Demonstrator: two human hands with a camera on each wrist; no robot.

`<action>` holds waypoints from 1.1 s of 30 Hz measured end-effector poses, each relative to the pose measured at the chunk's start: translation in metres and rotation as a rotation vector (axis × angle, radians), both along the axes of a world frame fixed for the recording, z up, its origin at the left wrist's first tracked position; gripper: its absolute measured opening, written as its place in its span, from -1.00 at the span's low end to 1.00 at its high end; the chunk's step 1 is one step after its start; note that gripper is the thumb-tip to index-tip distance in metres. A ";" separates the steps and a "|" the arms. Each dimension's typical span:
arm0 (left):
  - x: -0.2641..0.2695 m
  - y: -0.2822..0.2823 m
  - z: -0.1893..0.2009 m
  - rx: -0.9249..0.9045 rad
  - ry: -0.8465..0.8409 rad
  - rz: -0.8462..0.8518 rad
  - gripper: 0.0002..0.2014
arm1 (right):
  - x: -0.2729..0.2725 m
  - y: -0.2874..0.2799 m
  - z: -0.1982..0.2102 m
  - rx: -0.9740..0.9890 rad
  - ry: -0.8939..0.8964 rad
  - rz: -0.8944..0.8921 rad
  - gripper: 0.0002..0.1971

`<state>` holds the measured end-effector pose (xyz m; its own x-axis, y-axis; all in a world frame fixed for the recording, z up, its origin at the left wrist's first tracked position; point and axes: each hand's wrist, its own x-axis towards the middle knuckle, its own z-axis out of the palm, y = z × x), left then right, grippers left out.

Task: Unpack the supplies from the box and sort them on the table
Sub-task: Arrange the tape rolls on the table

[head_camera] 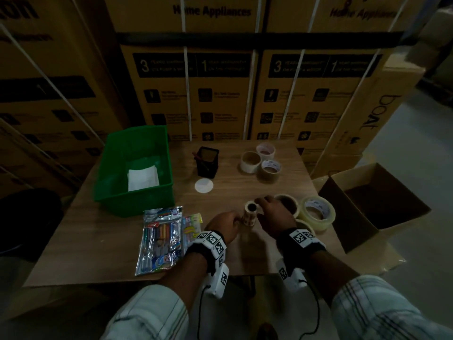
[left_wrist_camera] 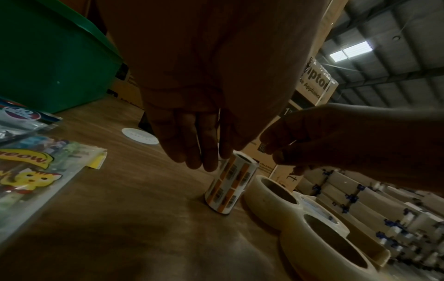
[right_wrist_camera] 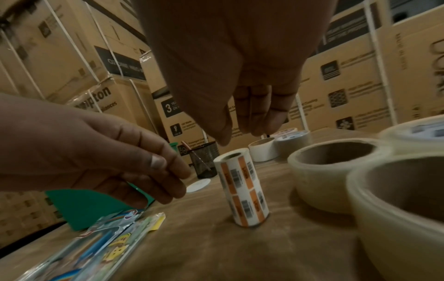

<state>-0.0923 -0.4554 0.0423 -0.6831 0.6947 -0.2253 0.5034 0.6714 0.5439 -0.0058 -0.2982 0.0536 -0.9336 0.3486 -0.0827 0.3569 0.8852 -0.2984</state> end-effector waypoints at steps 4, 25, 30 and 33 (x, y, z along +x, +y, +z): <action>-0.004 0.008 -0.003 -0.033 -0.016 0.066 -0.69 | -0.022 0.013 -0.013 -0.076 -0.075 0.096 -0.39; -0.044 0.016 0.011 0.103 0.035 -0.063 -0.69 | -0.025 0.013 0.033 -0.127 0.001 0.009 -0.49; -0.060 0.055 0.023 0.113 0.030 -0.116 -0.69 | -0.027 0.046 0.053 -0.106 0.059 -0.044 -0.45; -0.063 0.089 0.027 0.133 0.042 -0.120 -0.70 | -0.037 0.084 0.056 -0.063 0.063 -0.114 -0.47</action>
<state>-0.1555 -0.3663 0.0694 -0.6007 0.7933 -0.0991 0.5993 0.5288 0.6011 -0.0425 -0.2142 0.1097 -0.8925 0.4482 -0.0504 0.4325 0.8188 -0.3774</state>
